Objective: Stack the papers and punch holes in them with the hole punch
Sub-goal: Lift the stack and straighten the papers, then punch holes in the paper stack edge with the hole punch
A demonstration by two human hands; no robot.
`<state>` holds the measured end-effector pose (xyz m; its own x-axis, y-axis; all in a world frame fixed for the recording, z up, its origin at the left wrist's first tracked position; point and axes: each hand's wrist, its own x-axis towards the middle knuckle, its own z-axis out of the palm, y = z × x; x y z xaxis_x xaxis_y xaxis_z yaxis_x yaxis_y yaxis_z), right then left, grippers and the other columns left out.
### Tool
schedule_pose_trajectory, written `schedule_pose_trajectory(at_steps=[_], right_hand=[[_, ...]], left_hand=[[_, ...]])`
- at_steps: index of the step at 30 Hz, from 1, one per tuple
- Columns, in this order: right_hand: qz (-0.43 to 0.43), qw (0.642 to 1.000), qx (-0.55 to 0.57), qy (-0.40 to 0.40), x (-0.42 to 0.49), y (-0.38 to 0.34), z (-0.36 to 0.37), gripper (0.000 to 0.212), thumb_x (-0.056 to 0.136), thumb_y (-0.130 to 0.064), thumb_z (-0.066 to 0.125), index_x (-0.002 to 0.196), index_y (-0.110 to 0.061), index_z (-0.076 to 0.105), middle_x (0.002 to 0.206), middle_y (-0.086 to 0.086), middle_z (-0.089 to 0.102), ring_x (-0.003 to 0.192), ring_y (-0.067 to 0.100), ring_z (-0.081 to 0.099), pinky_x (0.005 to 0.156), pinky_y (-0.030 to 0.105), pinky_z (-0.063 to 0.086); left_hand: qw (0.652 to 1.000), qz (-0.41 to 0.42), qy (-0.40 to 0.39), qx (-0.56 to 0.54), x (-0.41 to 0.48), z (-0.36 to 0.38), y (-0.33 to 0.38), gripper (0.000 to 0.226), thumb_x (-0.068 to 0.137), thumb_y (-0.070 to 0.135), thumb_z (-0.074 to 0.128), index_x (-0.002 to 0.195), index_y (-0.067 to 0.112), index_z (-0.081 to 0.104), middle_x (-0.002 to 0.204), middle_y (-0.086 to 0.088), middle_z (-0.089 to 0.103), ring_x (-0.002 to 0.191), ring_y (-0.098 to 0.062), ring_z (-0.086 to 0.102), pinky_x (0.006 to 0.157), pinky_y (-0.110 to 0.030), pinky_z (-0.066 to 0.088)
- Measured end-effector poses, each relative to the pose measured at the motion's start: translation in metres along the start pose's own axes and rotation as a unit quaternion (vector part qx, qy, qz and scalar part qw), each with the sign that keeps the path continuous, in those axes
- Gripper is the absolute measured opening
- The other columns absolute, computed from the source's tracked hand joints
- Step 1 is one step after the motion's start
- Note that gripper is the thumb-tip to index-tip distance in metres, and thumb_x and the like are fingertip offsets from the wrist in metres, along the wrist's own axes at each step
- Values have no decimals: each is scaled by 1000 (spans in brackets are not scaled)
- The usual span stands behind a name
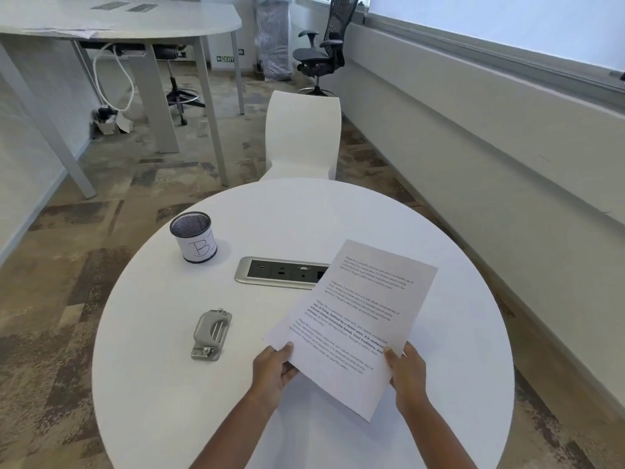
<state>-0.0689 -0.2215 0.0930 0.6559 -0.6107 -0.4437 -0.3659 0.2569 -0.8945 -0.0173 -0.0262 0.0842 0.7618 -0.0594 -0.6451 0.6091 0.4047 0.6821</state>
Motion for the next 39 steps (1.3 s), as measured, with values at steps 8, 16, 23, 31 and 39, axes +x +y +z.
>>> schedule_pose_trajectory(at_steps=[8, 16, 23, 31, 39], right_hand=[[-1, 999, -49, -12, 3, 14, -18, 19, 88, 0, 49, 102, -10, 58, 87, 7, 63, 82, 29, 57, 64, 33, 43], [-24, 997, -78, -8, 7, 11, -28, 18, 86, 0, 52, 99, -10, 60, 86, 6, 66, 77, 25, 60, 69, 33, 46], [-8, 994, -95, -50, 11, 10, -36, 18, 83, 0, 57, 96, -12, 62, 85, 10, 70, 78, 29, 65, 77, 41, 52], [9, 994, -84, -72, 5, 14, -32, 21, 81, 3, 59, 83, -17, 64, 62, -3, 73, 63, 24, 66, 66, 35, 52], [41, 990, -60, -117, -4, 11, -22, 18, 82, 1, 59, 92, -12, 65, 73, 6, 75, 72, 29, 67, 75, 41, 50]], left_hand=[[992, 6, 32, 121, 14, -36, 6, 13, 86, -3, 57, 99, -2, 59, 79, -11, 61, 61, -21, 57, 42, -18, 52], [837, 257, 181, 447, 26, -57, 31, 16, 84, 2, 55, 92, 7, 68, 94, -14, 69, 86, -29, 63, 70, -30, 44], [772, 166, 285, 544, 52, -87, 84, 38, 88, 17, 52, 120, -3, 53, 123, -28, 47, 116, -43, 43, 92, -48, 39], [884, 76, 182, 423, 73, -101, 102, 30, 76, 10, 60, 52, 10, 43, 61, -10, 42, 69, -24, 41, 63, -30, 28], [962, -2, 36, 272, 61, -86, 93, 29, 90, 4, 53, 64, 12, 42, 66, -8, 43, 59, -20, 41, 55, -26, 36]])
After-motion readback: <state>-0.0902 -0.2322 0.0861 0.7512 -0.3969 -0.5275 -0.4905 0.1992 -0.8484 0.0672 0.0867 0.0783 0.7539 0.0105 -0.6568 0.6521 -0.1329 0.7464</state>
